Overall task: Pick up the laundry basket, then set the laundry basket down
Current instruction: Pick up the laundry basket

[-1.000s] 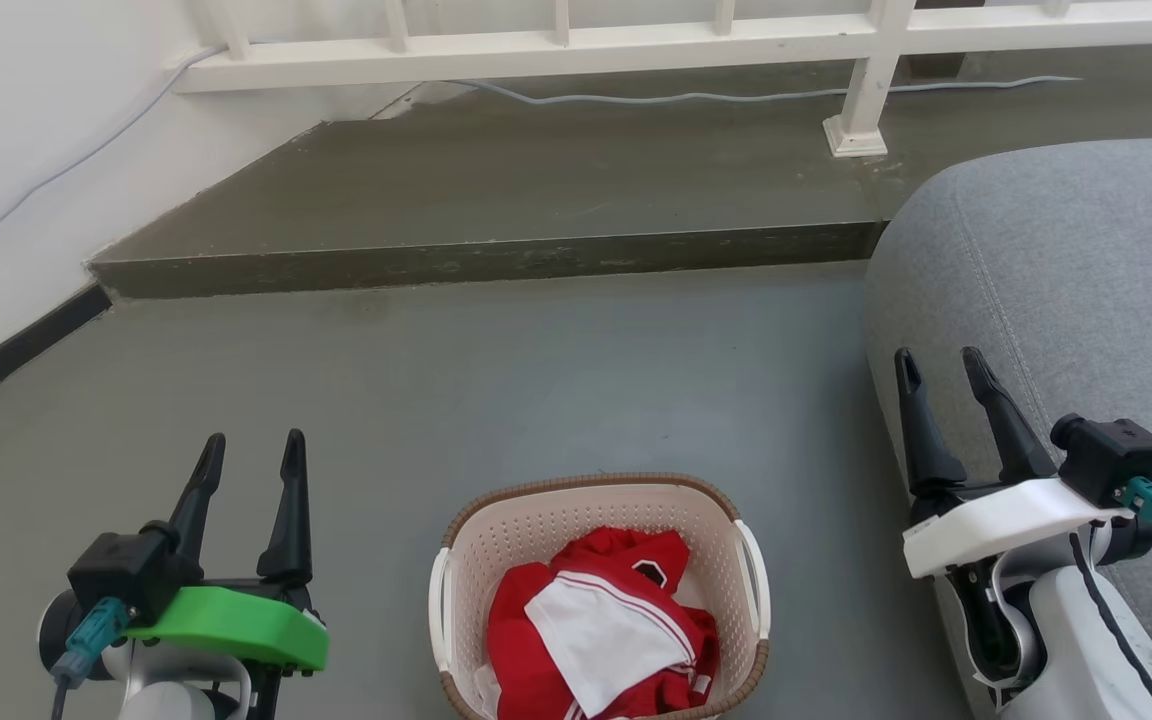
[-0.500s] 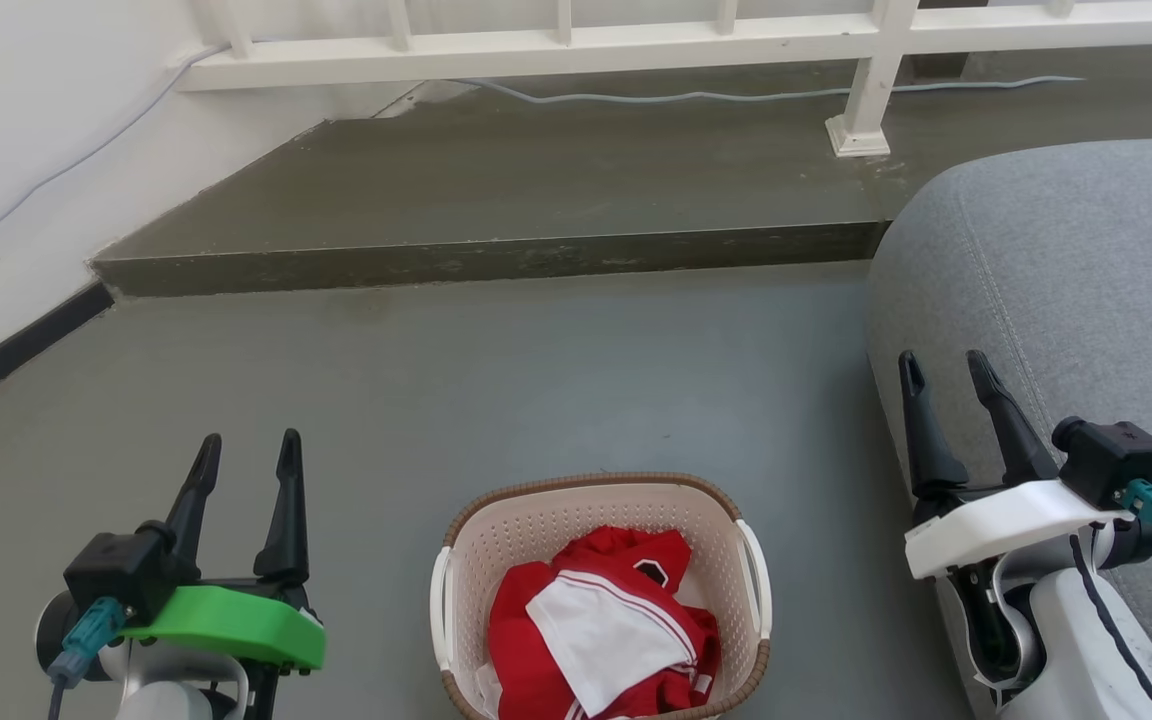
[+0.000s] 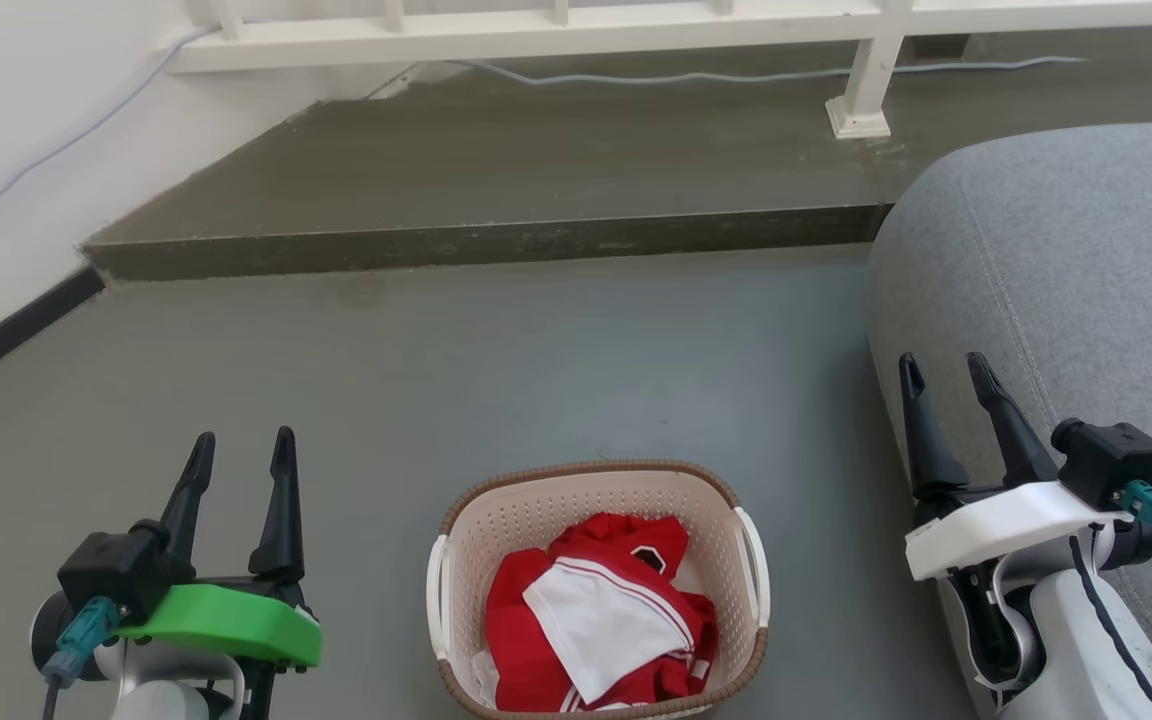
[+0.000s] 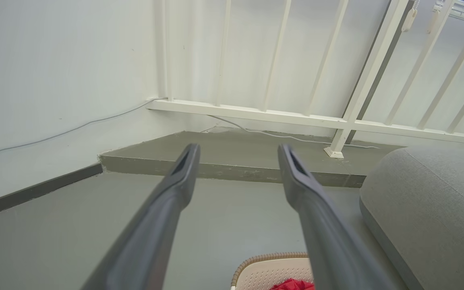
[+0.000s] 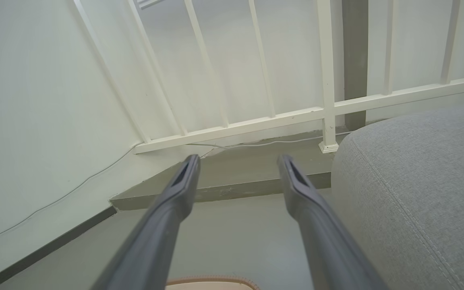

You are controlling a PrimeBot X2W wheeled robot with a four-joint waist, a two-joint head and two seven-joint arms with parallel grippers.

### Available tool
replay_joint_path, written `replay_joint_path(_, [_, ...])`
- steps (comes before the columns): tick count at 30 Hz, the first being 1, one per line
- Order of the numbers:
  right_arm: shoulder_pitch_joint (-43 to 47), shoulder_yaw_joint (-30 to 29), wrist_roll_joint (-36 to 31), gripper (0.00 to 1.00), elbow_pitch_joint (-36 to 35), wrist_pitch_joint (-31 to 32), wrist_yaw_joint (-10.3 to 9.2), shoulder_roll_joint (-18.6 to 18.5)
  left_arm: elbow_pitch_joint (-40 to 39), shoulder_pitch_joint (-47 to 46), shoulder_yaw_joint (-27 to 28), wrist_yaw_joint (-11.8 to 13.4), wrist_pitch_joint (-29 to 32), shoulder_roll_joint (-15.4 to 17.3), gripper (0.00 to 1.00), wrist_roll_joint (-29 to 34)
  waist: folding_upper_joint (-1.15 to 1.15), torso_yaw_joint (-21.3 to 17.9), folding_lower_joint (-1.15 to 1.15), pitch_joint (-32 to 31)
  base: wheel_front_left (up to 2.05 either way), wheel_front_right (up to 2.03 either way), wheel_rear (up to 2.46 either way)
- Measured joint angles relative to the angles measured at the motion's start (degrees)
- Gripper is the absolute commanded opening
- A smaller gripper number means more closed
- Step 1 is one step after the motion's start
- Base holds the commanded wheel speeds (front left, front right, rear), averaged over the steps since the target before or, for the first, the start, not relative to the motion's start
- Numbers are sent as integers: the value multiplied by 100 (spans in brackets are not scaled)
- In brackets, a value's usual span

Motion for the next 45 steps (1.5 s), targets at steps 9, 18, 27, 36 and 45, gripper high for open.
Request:
replay_joint_path(9, [-87, -19, -48, 100, 49, -1, 5, 7, -10, -164, -56, 0, 0, -9, 100, 0, 0, -59, 0, 350, 0, 0, 0])
replay_joint_path(18, [-336, -69, -48, 100, 231, -1, 7, 24, 140, -511, -199, 0, -8, -16, 100, -11, 0, -108, 0, 950, 0, 0, 0])
replay_joint_path(27, [-692, -81, -47, 100, 561, -1, 49, 27, 623, -977, -389, 0, -18, -26, 100, -67, 0, -101, 0, 1577, 0, 0, 0])
replay_joint_path(36, [-1071, -89, -47, 100, 1213, -3, 49, 29, 1295, -1495, -677, 0, -19, -30, 100, -169, 0, -24, 0, 2241, 0, 0, 0])
replay_joint_path(45, [-1573, -5, -89, 100, 1860, -15, 51, 24, 2149, -2079, -1196, -1, -7, -35, 100, -480, 0, 100, 0, 2925, 0, 0, 0])
